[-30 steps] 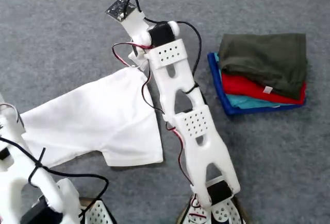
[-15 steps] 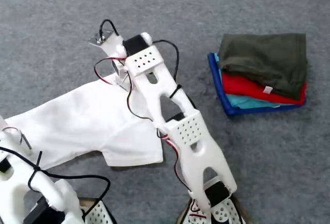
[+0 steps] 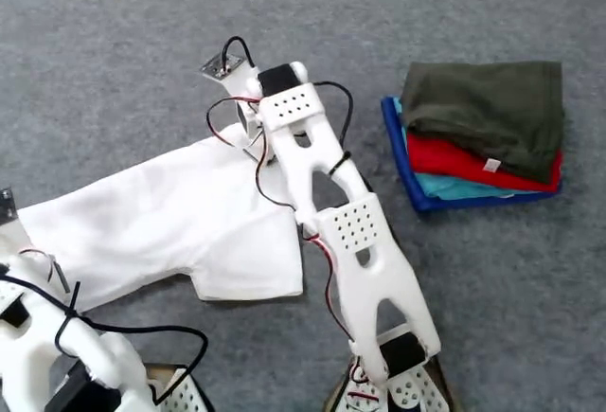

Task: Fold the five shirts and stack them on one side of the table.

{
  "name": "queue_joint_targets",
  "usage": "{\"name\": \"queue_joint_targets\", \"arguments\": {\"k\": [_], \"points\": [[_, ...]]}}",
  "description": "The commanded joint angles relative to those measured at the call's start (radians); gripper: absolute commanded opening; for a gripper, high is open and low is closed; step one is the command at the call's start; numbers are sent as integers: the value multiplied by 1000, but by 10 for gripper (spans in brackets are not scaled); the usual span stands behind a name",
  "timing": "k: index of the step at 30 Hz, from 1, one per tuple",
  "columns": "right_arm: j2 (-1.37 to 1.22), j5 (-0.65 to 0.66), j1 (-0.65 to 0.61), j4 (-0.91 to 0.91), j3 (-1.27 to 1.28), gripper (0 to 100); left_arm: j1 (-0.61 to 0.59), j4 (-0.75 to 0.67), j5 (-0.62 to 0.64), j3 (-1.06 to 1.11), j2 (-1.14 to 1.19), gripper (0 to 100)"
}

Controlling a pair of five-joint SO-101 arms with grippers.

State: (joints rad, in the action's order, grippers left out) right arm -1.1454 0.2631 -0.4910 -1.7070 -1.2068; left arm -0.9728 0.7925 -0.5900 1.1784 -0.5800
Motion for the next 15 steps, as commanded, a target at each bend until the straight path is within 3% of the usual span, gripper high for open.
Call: {"name": "queue_joint_targets", "arguments": {"k": [1,6,15], "points": [[24,23,-21,-74,-142,3,-37,-8,-3,-69,-25,19],[77,21,-53,-81,-203,3,-77,-6,52,-155,-25,19],[352,61,-93,-81,199,2,-124,63,-12,-155,-25,19]]}}
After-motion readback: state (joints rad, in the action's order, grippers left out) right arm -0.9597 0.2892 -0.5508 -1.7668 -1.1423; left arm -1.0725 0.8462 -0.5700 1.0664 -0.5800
